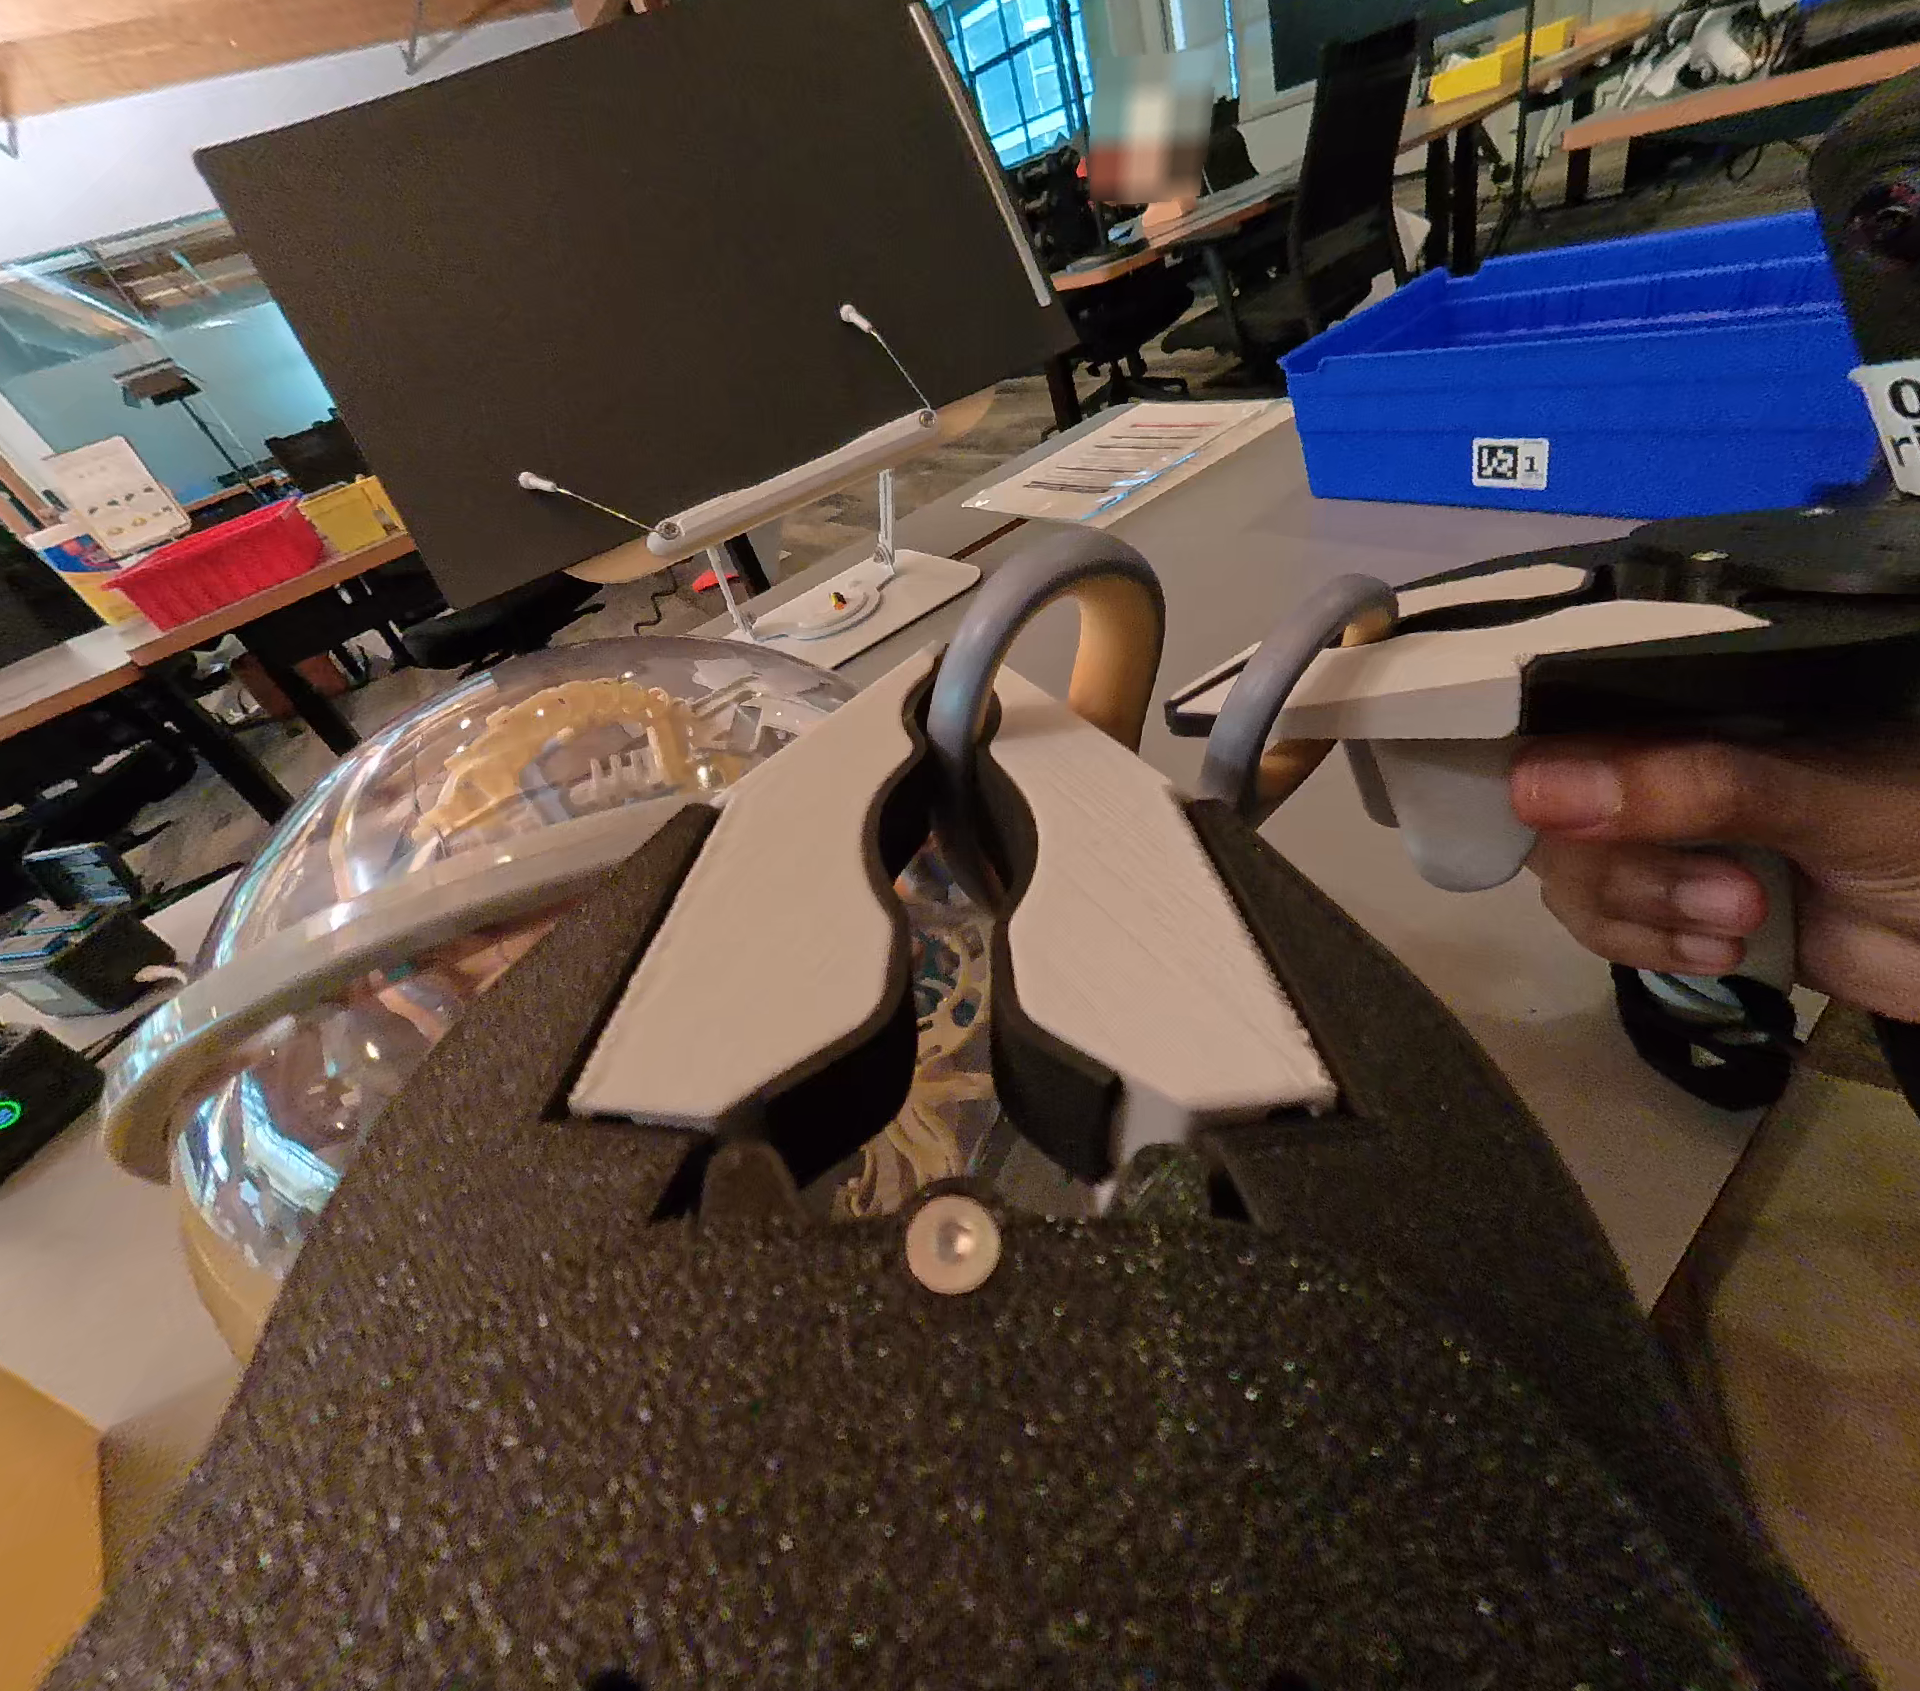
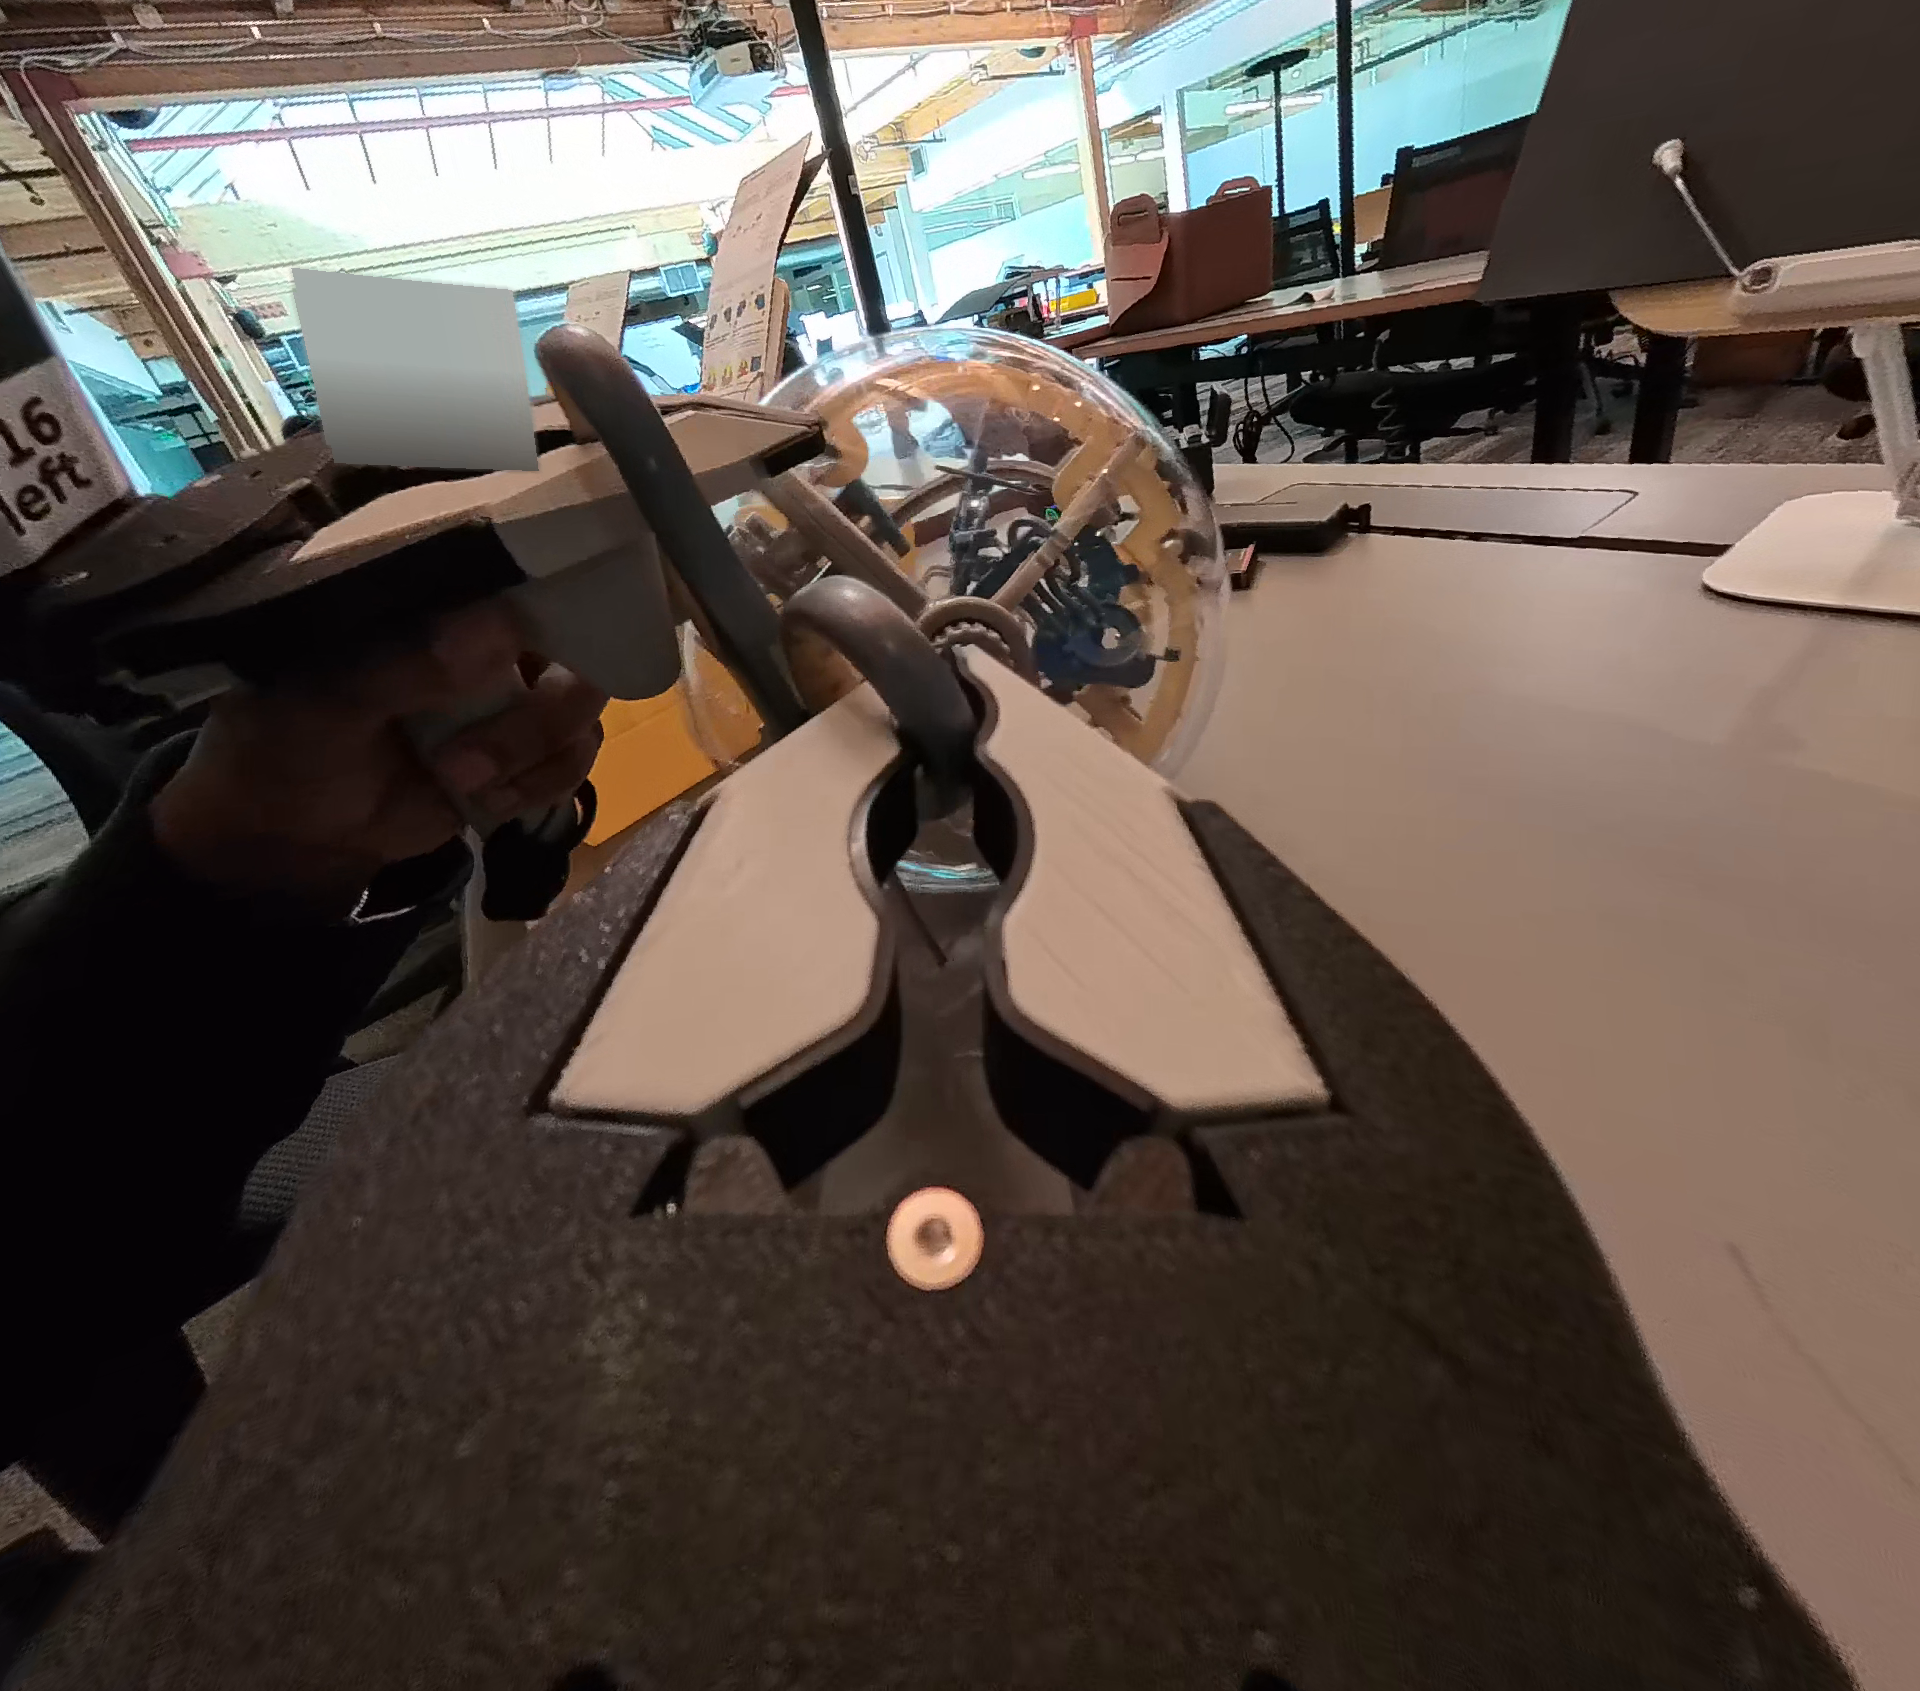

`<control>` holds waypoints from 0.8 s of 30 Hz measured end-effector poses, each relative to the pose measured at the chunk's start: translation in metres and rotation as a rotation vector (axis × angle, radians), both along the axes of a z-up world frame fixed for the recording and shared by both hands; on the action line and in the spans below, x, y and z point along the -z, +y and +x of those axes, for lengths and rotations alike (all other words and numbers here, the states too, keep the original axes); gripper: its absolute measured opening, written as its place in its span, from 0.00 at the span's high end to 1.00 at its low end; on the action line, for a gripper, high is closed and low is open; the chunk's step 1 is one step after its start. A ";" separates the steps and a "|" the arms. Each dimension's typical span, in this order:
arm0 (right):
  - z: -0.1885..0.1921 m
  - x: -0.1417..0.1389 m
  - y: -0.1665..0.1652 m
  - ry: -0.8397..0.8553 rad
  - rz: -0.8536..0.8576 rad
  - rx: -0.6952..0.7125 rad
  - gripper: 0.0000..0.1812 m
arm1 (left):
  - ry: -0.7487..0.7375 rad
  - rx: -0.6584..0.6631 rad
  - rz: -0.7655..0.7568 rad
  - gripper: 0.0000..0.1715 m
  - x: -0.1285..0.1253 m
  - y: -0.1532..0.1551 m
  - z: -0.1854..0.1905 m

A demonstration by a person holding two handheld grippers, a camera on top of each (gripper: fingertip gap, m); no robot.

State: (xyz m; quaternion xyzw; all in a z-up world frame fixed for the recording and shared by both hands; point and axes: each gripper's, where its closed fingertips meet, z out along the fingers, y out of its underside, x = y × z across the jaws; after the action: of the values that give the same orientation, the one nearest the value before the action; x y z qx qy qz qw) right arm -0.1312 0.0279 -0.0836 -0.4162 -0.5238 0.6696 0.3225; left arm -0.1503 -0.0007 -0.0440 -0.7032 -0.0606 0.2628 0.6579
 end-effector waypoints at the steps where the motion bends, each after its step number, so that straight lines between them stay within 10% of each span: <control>1: 0.000 0.000 -0.001 0.000 0.003 -0.004 1.00 | -0.010 0.002 0.010 1.00 0.000 0.000 0.000; 24: 0.007 -0.033 0.002 0.053 -0.021 0.125 0.98 | -0.095 -0.056 0.065 1.00 -0.011 -0.007 0.003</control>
State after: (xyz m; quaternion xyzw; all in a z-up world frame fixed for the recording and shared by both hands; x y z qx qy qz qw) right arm -0.1242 0.0300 -0.0503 -0.4337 -0.4809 0.6643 0.3733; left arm -0.1469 -0.0072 -0.0334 -0.6909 -0.1200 0.2456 0.6692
